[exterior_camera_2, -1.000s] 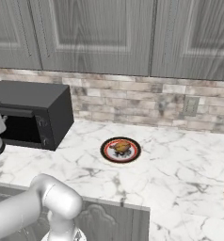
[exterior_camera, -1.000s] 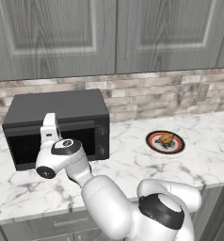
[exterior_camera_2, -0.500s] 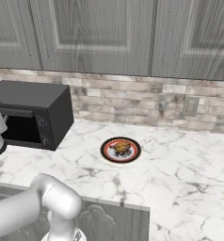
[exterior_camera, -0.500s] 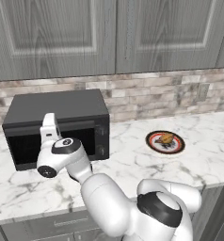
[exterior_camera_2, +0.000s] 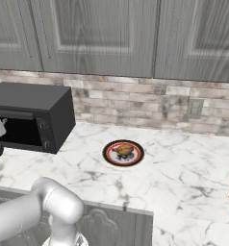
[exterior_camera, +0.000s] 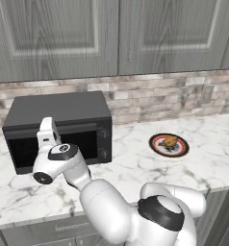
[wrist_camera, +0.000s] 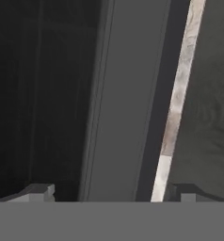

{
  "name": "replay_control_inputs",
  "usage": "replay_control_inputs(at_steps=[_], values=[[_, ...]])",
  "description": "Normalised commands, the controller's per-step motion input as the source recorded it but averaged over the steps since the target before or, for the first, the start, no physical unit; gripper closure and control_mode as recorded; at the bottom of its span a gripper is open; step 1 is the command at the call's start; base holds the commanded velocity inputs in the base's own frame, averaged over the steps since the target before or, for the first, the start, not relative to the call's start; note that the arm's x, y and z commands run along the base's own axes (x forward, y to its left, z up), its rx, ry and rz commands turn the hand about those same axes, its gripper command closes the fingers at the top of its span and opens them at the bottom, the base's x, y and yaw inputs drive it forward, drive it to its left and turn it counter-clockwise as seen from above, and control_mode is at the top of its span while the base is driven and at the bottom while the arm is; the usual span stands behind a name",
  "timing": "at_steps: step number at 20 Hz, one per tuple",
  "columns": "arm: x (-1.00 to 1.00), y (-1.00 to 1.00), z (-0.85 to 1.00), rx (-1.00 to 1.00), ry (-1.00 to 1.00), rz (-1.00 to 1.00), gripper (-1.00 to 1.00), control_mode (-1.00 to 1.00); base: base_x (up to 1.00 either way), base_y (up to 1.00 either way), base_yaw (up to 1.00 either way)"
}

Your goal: Open the toaster oven door. Place the bread on the top rack in the toaster oven and place the chicken drumstick on the bottom rack.

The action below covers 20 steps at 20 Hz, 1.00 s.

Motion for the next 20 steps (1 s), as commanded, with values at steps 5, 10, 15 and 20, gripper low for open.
replay_control_inputs(at_steps=[5, 10, 15, 20], values=[[-0.06, 0.31, -0.16, 0.02, -0.11, -0.12, -1.0, -1.0, 0.0, 0.0, 0.0], [0.0, 0.16, -0.08, 0.03, -0.08, -0.15, -1.0, -1.0, 0.0, 0.0, 0.0], [0.01, -0.02, -0.08, 0.09, -0.02, -0.08, -1.0, -1.0, 0.0, 0.0, 0.0], [0.0, -0.08, -0.01, 0.11, -0.04, -0.02, -1.0, -1.0, 0.0, 0.0, 0.0]])
